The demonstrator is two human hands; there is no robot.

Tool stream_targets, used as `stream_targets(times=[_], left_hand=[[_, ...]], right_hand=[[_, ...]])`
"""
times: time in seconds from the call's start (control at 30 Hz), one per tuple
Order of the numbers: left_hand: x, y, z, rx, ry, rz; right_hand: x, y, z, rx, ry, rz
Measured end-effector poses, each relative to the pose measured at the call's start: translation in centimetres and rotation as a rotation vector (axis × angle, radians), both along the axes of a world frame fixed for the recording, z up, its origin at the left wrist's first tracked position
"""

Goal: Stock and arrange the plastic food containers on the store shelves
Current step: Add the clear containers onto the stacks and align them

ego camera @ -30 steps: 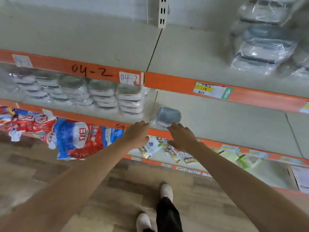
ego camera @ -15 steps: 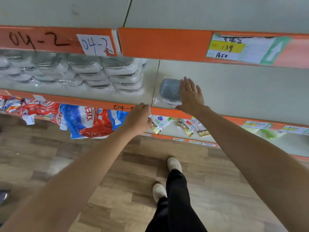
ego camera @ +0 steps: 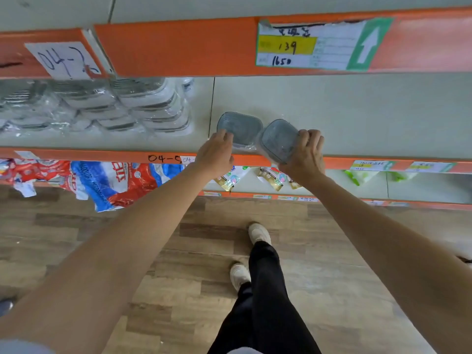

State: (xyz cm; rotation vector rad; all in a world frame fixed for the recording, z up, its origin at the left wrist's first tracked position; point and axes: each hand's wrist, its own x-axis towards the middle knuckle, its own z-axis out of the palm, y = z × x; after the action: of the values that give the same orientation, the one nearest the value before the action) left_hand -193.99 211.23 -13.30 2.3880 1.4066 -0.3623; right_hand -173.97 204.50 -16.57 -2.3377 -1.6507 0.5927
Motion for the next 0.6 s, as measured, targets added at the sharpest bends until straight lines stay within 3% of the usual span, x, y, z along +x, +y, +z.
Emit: stream_targets(times=[0.2,0.37,0.6], left_hand=[[2.7,2.1,-1.4,0.029,0.167,-0.186],[4.9,2.8,-2.2,0.064,0.269,-0.190],[5.4,3.5,-2.8,0.173,0.266,-0.215]], right_hand=[[3.3,-2.2,-1.3,-0.084,-0.031,-0.017],[3.7,-2.2,-1.3,-0.115,-0.092,0.048],[3.7,-1.9,-1.2,-0.144,-0.100,0.054]])
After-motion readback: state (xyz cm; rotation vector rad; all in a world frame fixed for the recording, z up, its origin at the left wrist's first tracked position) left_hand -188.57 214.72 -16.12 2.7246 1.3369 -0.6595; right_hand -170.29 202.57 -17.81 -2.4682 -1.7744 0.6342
